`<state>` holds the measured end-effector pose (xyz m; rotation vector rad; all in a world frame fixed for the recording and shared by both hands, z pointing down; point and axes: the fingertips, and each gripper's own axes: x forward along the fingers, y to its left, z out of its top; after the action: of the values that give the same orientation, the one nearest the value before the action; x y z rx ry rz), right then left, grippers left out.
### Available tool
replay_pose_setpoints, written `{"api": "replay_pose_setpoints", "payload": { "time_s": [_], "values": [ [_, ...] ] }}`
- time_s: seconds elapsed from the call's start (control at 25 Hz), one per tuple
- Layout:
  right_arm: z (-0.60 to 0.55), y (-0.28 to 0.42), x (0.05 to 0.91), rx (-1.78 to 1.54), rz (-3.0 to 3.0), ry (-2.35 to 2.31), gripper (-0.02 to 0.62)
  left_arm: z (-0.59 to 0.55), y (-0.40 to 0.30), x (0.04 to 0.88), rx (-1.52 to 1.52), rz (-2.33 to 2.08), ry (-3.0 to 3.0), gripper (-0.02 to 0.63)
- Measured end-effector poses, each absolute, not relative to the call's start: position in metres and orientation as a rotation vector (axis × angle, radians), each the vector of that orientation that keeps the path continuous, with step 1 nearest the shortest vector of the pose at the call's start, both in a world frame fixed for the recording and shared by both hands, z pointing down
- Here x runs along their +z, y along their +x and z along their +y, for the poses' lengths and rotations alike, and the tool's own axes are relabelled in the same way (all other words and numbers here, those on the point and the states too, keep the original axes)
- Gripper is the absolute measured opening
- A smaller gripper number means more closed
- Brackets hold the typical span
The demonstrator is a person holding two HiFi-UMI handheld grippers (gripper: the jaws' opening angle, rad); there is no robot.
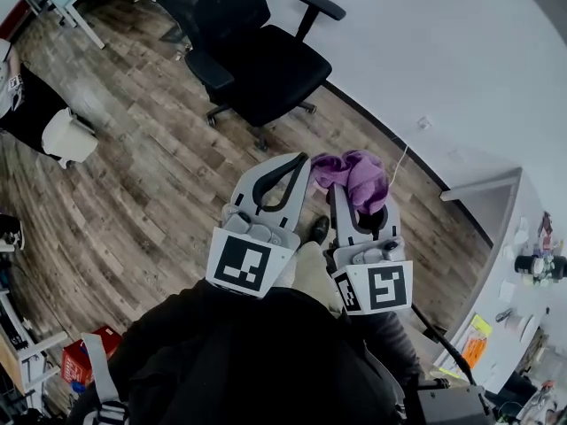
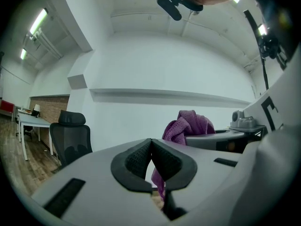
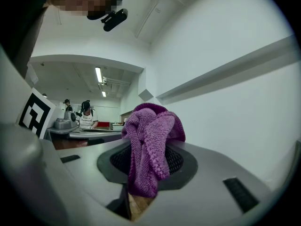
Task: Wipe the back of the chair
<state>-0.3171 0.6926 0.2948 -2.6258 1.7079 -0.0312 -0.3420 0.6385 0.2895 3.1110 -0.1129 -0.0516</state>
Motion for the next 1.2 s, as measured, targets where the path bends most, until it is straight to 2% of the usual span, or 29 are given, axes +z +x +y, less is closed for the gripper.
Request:
{"api": "replay_pose_setpoints", "payload": {
  "time_s": [0.24, 0.68, 0.88, 1.2],
  "values": [
    [0.7, -0.239, 0.305, -0.025, 1.663, -2.62, 0.103, 0.641, -0.264, 0.302, 0.015, -0.112, 3.1, 0.008],
    [0.751, -0.028, 0.319, -0.089, 1.531, -2.632, 0.103, 0.661, -0.076, 0.311, 0.166, -0.129, 3.174, 0.008],
    [0.736, 0.012, 0.315, -0.087, 1.592, -2.595, 0.103, 0.652, -0.033, 0.305, 0.149, -0.178, 3.18, 0.008],
    [0.663, 0.053, 0.323, -0.098, 1.755, -2.528, 0.103, 0.58, -0.004, 0.316, 0.127, -0.376, 3.126, 0.008]
  ]
}}
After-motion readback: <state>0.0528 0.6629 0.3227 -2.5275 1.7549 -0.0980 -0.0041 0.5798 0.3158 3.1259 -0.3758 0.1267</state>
